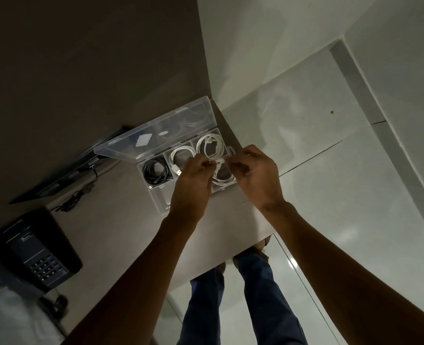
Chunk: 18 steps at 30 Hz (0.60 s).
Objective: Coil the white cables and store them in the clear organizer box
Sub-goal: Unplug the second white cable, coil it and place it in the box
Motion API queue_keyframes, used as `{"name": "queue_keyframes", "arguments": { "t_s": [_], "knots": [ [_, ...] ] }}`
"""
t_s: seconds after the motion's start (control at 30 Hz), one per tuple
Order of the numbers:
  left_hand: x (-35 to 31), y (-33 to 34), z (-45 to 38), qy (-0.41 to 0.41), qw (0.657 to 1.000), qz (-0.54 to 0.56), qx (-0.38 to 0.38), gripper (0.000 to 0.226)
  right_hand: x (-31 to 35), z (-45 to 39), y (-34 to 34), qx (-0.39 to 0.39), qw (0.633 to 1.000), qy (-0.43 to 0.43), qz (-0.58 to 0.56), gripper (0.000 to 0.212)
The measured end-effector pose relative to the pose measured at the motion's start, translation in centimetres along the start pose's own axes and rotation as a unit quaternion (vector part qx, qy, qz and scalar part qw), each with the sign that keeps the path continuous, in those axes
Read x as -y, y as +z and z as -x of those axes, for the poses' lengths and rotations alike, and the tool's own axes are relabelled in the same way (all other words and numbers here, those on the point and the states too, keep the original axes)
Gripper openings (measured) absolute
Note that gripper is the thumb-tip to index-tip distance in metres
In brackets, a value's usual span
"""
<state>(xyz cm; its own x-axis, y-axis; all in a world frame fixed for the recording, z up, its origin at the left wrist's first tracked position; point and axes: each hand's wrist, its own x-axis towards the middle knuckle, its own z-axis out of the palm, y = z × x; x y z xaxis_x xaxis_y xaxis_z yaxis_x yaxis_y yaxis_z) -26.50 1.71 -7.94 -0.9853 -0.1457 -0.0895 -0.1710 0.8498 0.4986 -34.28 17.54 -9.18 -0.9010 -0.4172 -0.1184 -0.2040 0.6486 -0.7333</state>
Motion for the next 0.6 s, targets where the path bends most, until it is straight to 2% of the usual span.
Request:
{"name": "queue_keyframes", "arguments": {
  "t_s": [0.1,0.23,0.37,0.5,0.6],
  "knots": [
    [0.2,0.2,-0.2,0.009,0.998,-0.068,0.007,0.024,0.4,-0.5,0.4,-0.003,0.996,0.083,-0.042,0.012],
    [0.5,0.2,0.0,0.031,0.995,-0.089,0.02,0.022,1.2,-1.0,0.6,-0.012,0.988,0.151,-0.042,0.011],
    [0.4,0.6,-0.1,0.004,0.996,-0.082,0.034,0.018,1.5,-1.5,0.8,-0.001,0.983,0.184,-0.01,0.027],
    [-0.7,0.8,-0.6,-0.038,0.995,-0.085,0.039,0.018,1.5,-1.3,1.2,-0.01,0.98,0.196,-0.017,0.021],
    [-0.8,0.7,-0.2,-0.043,0.998,-0.048,0.019,0.021,1.4,-0.6,1.2,-0.023,0.98,0.189,-0.053,0.023]
  ]
}}
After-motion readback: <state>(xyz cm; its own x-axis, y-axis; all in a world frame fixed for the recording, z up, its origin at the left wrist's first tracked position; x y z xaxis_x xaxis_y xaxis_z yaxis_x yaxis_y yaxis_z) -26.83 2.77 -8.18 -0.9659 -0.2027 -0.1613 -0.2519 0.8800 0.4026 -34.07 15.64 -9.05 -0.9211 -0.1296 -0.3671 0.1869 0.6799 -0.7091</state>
